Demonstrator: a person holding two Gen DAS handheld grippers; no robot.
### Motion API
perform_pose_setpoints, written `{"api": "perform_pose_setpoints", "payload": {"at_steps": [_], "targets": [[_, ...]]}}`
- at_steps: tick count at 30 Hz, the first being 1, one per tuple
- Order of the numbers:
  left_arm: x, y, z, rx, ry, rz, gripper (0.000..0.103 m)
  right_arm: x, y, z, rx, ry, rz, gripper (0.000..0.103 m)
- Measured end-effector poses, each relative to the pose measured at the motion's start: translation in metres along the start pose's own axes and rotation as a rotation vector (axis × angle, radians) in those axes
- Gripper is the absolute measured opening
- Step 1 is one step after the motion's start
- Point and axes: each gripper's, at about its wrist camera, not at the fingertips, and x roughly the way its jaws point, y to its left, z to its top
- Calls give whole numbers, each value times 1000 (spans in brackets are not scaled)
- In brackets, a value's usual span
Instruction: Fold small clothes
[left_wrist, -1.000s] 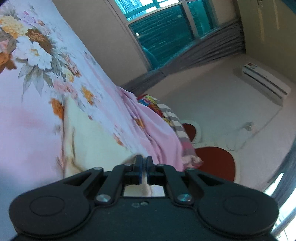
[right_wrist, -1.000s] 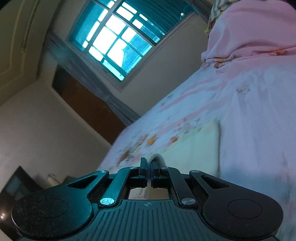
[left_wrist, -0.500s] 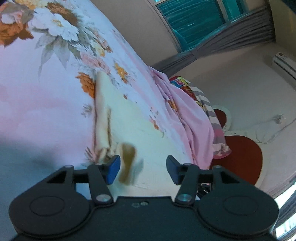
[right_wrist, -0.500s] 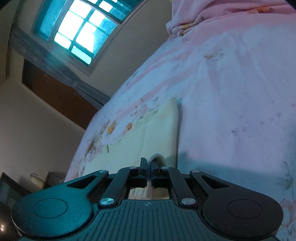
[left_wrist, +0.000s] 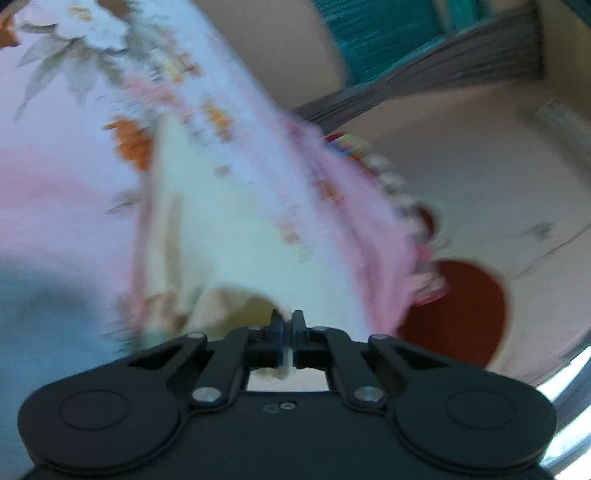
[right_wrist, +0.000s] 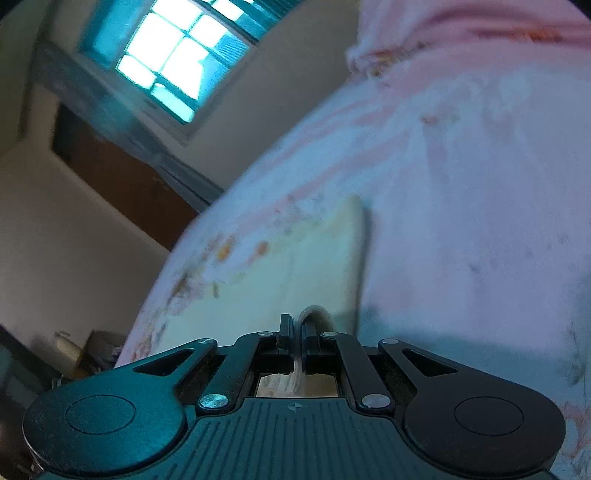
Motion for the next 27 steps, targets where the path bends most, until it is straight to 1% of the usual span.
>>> {"api": "perform_pose_setpoints", "payload": {"at_steps": [1,3,5,8,10,12,13,14,15,16,17,18,19,20,21,22,23,24,25,26,27], "targets": [[-3,-3,2,0,-24,-31,0,-4,3,1,-14,-25,23,3],[-6,-9,10,9,-64,-46,0,-10,10,6,-39,-55,72,3],[-5,-11,21,12,-92,-65,0,-8,18,13,-68,-68,88,3],[3,-9,42,6,-119,-65,0,8,21,29,-66,-73,93,3],[10,-6,55,9,-127,-40,0,23,17,39,-41,-78,84,3],[20,1,69,-8,-123,-5,0,36,5,50,14,-80,82,3],[26,7,76,-23,-122,42,1,46,-3,55,58,-71,63,3],[29,16,81,-60,-134,92,1,59,-16,59,130,-44,45,4],[31,29,83,-112,-144,117,4,68,-31,60,199,-18,25,4],[33,42,84,-160,-157,155,9,72,-41,60,241,-32,-18,4],[32,50,84,-193,-171,211,8,69,-48,60,267,-84,-53,4],[31,54,82,-193,-166,208,8,63,-56,61,293,-128,-49,4],[29,55,80,-196,-158,195,9,59,-62,60,328,-139,-26,4],[25,50,77,-171,-151,163,9,54,-62,60,316,-132,-7,4],[21,42,73,-120,-146,161,9,49,-54,59,241,-127,-13,4],[19,30,70,-50,-141,198,11,45,-43,58,135,-118,-43,4],[17,16,66,45,-141,238,12,45,-31,57,39,-103,-78,4],[18,3,61,133,-144,285,16,45,-20,55,-47,-92,-104,4],[21,-11,56,230,-144,343,25,46,-11,51,-105,-84,-117,4],[29,-26,52,327,-142,418,29,49,-2,50,-165,-77,-136,4],[34,-34,48,380,-144,465,38,53,6,48,-208,-73,-153,4]]}}
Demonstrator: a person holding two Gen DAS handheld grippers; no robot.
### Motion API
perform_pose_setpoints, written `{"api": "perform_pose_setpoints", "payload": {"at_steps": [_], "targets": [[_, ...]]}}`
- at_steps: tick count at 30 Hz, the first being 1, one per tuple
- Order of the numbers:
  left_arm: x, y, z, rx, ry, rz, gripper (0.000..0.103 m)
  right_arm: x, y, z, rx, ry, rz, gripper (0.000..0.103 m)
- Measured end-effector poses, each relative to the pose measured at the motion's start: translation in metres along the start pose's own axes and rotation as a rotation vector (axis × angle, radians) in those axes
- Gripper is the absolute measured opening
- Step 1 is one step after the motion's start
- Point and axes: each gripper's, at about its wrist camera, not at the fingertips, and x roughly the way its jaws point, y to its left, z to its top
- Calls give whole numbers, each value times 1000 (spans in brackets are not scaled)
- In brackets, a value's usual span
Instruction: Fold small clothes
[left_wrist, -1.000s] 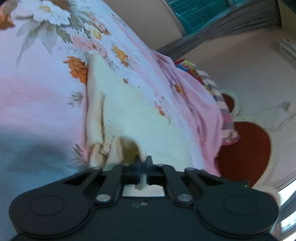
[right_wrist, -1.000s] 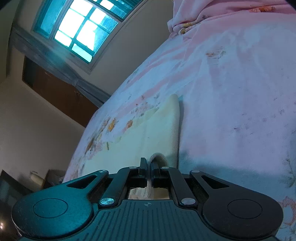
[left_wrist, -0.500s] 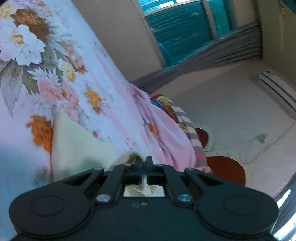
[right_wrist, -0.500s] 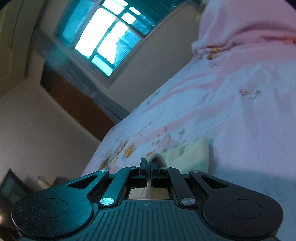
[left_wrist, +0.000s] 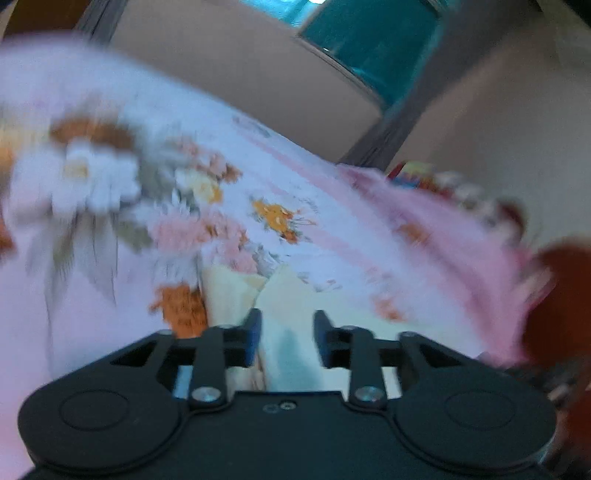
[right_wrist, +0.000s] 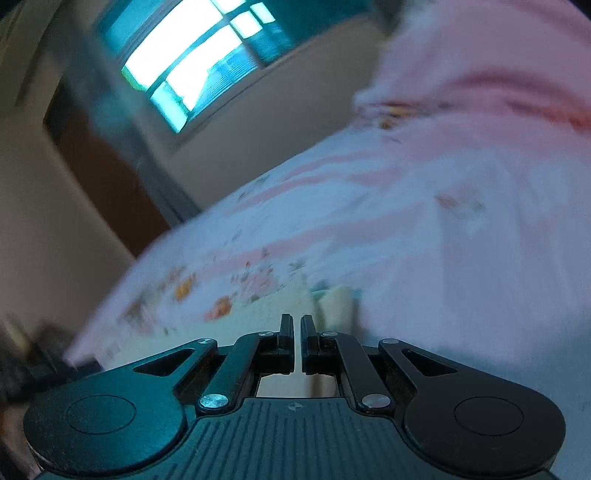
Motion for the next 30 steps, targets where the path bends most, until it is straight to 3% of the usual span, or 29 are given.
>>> {"api": "perform_pose_setpoints", "payload": {"at_steps": [1,2,4,5,8,11,12,13,14,15,19,24,27,29,30], "targets": [[3,-10,0,50,2,30,47,4,8,1,-33,-1,-8,4],[9,-19,0,102,17,65,49,9,13,2,-49,2,-14,4],[27,-19,-6,137,120,140,47,27,19,1,-80,56,-97,4],[31,-22,-11,181,136,168,47,41,17,-2,-83,127,-156,4],[5,-32,-17,241,100,174,47,21,17,-2,-34,88,-155,4],[-41,-33,-33,254,46,155,62,-32,22,-14,-49,42,-107,6],[-58,-32,-43,259,43,158,65,-50,23,-23,-60,40,-111,18],[-72,-32,-51,255,44,156,65,-65,27,-30,-62,43,-113,52],[-88,-29,-61,232,50,145,65,-83,29,-43,-58,33,-117,68],[-101,-25,-73,205,64,133,63,-100,29,-56,-57,18,-107,74],[-122,-7,-101,23,114,59,49,-143,32,-96,58,28,-53,70],[-119,18,-118,-301,120,-89,49,-159,26,-131,334,38,48,64],[-112,19,-120,-369,149,-131,42,-158,21,-139,455,30,84,58],[-104,21,-120,-377,150,-140,37,-154,16,-142,512,18,93,49],[-100,24,-121,-404,150,-146,29,-152,12,-142,540,19,98,43]]}}
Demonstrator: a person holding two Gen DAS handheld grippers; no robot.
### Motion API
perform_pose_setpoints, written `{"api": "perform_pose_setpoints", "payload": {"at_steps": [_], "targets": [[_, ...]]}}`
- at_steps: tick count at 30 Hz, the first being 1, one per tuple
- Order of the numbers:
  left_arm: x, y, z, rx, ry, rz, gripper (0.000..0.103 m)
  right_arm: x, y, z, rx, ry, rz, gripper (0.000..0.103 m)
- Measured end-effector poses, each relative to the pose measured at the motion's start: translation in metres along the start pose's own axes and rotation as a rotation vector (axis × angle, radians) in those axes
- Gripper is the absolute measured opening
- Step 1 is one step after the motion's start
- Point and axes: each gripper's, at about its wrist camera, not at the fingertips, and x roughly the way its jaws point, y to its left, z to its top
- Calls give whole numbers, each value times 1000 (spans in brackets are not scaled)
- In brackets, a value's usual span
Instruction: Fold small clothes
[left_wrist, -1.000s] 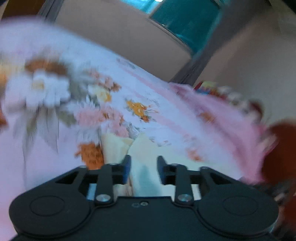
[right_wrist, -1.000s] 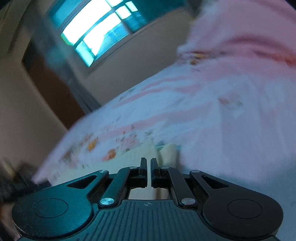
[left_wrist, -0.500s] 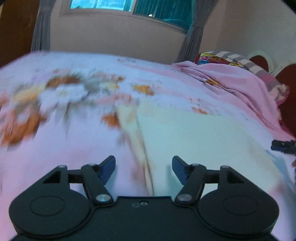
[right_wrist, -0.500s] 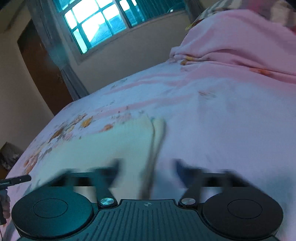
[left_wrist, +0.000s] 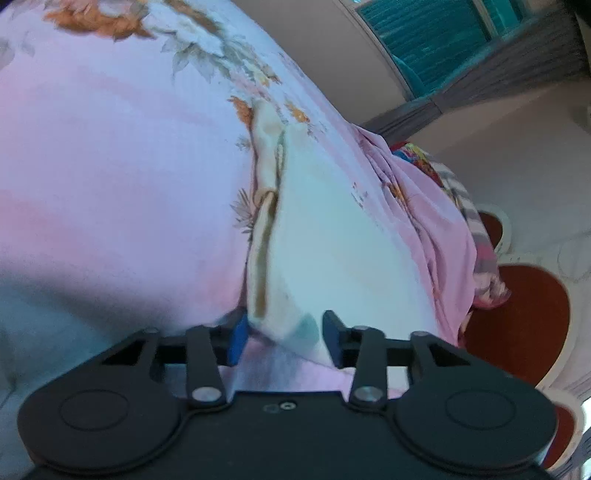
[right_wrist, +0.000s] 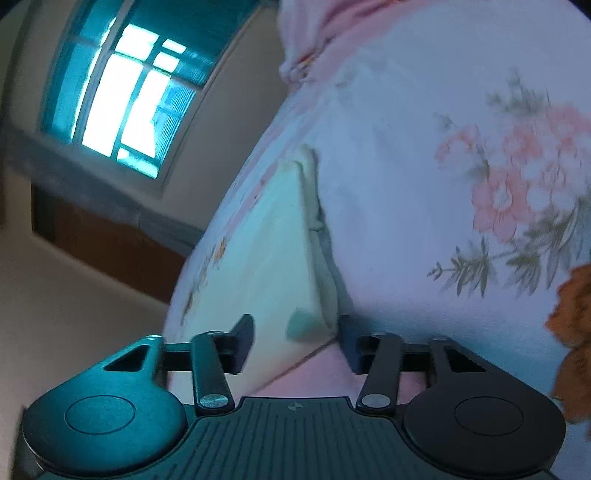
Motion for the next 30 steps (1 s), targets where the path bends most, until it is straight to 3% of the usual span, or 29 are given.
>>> {"api": "perform_pose_setpoints", "payload": {"at_steps": [3,6,11,13,16,21,23,25,27,30], "targets": [[11,10,4,-53,5,-17,8,18,-3,9,66,18,14,28],[17,6,2,-24,1,-7,4,27,1,14,57,41,-12,7],[-12,-5,6,-5,-89,-95,3,-1,21,20,-18,-39,18,6],[-11,-5,5,16,-69,-69,3,0,23,18,-37,-34,12,6],[7,5,1,18,-11,12,3,13,4,17,-24,9,-75,6],[-9,0,-2,25,-85,-58,3,-1,4,20,-16,-24,-32,6],[-13,-2,-4,52,-99,-24,3,-11,12,19,-78,-36,-42,6],[-2,5,-3,79,-39,57,7,-6,7,19,-110,4,-141,6],[-3,12,-1,50,-36,35,9,-4,-3,23,-97,19,-147,5],[-29,-3,-1,88,-134,156,23,-30,12,23,-175,-79,-237,5]]}}
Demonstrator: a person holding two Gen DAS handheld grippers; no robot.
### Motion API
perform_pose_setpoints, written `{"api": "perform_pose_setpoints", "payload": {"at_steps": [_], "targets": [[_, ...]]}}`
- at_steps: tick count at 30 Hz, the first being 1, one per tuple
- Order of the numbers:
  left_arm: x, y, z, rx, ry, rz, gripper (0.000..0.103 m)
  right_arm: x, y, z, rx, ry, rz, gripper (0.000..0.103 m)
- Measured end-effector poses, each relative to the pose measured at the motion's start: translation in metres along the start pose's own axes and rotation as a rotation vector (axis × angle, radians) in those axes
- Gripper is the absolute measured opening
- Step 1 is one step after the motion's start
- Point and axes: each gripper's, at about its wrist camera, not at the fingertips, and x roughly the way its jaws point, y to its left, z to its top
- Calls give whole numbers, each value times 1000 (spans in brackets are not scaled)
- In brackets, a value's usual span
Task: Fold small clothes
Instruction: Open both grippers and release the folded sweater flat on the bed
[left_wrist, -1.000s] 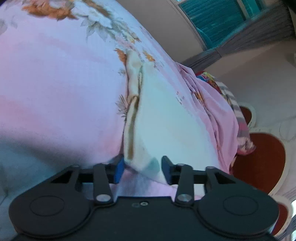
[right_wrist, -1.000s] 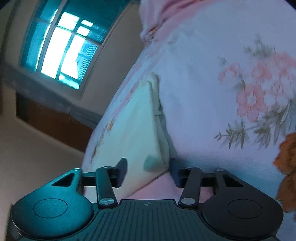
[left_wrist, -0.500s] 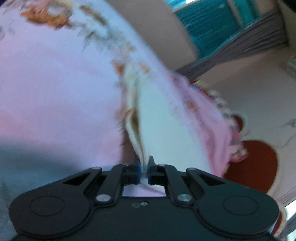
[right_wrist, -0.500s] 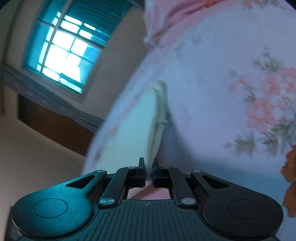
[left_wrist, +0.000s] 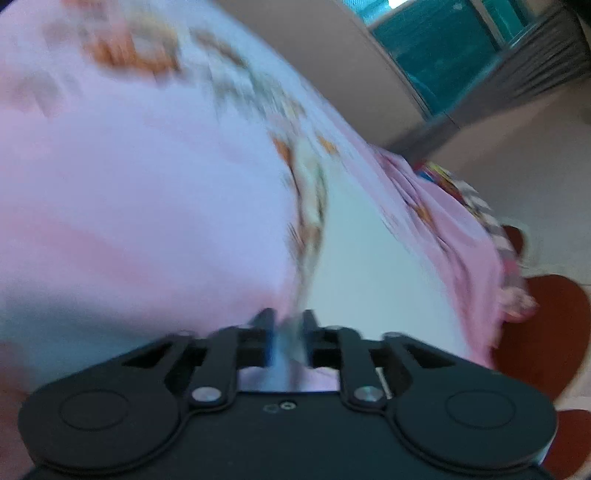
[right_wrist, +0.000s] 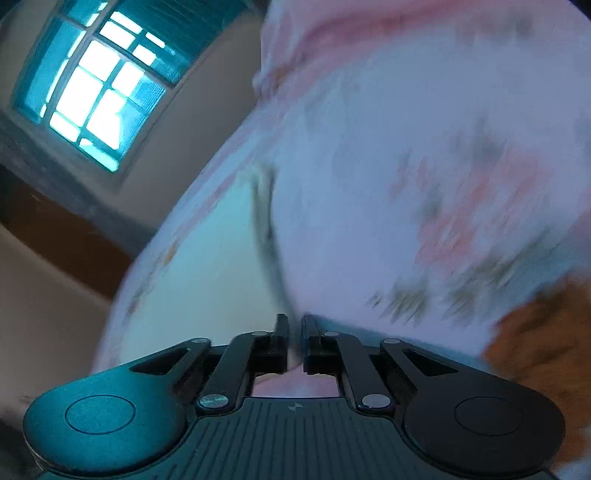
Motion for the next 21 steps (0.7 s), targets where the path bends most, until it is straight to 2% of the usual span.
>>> {"api": "perform_pose_setpoints", "payload": {"at_steps": [1,2,3,4,6,9,10,11,13,14,15,16,17,19,21], "targets": [[-9,-10,0,38,-37,47,35,-7,5,1,-34,-24,-4,5],[-16,-29,-2,117,-73,84,44,-11,14,2,-75,-29,16,5],[-16,-48,-6,186,-103,121,67,-11,26,0,-136,-30,16,5],[-15,-70,-12,258,-135,159,78,-7,42,-6,-208,-30,6,5],[-6,-106,-25,370,-142,175,79,7,76,-23,-336,-14,-3,5],[19,-147,-48,471,-106,207,79,33,111,-45,-475,-9,-45,6],[33,-157,-54,505,-91,214,79,38,120,-51,-506,-4,-50,10],[45,-166,-62,535,-87,228,79,43,126,-59,-538,-1,-65,16],[61,-167,-80,577,-53,238,79,48,135,-71,-585,-25,-79,56],[70,-163,-89,588,-4,257,79,51,134,-80,-609,-32,-79,60],[79,-160,-96,608,17,289,81,57,133,-86,-628,-7,-83,60],[80,-157,-102,633,-4,296,83,75,133,-91,-637,35,-120,59],[79,-156,-105,649,-11,296,83,77,130,-96,-663,37,-145,59],[70,-161,-102,659,-22,293,79,75,130,-100,-705,28,-166,58],[58,-168,-101,667,-68,272,81,67,135,-100,-709,-22,-157,58]]}}
